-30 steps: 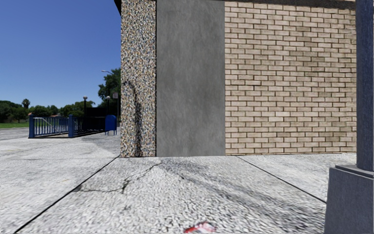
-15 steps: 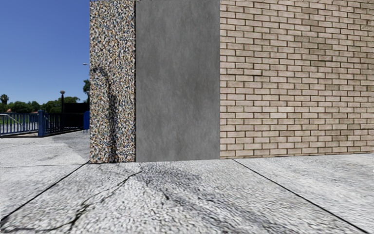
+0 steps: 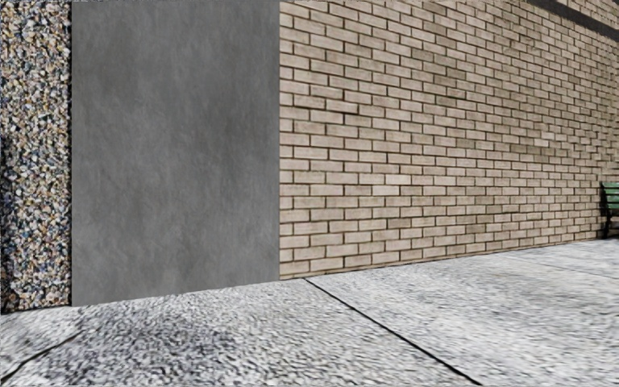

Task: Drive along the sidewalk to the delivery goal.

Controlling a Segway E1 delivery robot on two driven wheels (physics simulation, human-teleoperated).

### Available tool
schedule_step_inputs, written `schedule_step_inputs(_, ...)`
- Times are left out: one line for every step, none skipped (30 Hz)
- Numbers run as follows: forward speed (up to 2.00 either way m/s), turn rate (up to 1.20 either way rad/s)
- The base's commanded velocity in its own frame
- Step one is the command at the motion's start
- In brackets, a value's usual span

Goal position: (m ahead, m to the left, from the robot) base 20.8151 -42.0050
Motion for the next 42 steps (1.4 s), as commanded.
schedule_step_inputs(1.48, -0.75)
schedule_step_inputs(1.48, -0.75)
schedule_step_inputs(1.48, -0.75)
schedule_step_inputs(1.48, -0.75)
schedule_step_inputs(1.48, -0.79)
schedule_step_inputs(1.48, -0.82)
schedule_step_inputs(1.48, -0.82)
schedule_step_inputs(1.48, -0.82)
schedule_step_inputs(1.48, -0.82)
schedule_step_inputs(1.48, -0.82)
schedule_step_inputs(1.48, -0.82)
schedule_step_inputs(1.48, -0.82)
schedule_step_inputs(1.48, -0.82)
schedule_step_inputs(1.48, -0.83)
schedule_step_inputs(1.48, -0.83)
schedule_step_inputs(1.48, -0.83)
schedule_step_inputs(1.48, -0.83)
schedule_step_inputs(1.48, -0.83)
schedule_step_inputs(1.48, -0.83)
schedule_step_inputs(1.48, -0.83)
schedule_step_inputs(1.48, -0.83)
schedule_step_inputs(1.48, -0.83)
schedule_step_inputs(1.48, -0.83)
schedule_step_inputs(1.48, -0.83)
schedule_step_inputs(1.48, -0.83)
schedule_step_inputs(1.48, -0.83)
schedule_step_inputs(1.48, -0.83)
schedule_step_inputs(1.48, -0.83)
schedule_step_inputs(1.48, -0.83)
schedule_step_inputs(1.48, -0.83)
schedule_step_inputs(1.48, -0.83)
schedule_step_inputs(1.48, -0.83)
schedule_step_inputs(1.48, -0.83)
schedule_step_inputs(1.48, -0.83)
schedule_step_inputs(1.48, -0.83)
schedule_step_inputs(1.48, -0.83)
schedule_step_inputs(1.48, -0.83)
schedule_step_inputs(1.48, -0.83)
schedule_step_inputs(1.48, -0.83)
schedule_step_inputs(1.48, -0.83)
schedule_step_inputs(1.49, -0.06)
schedule_step_inputs(1.51, 0.0)
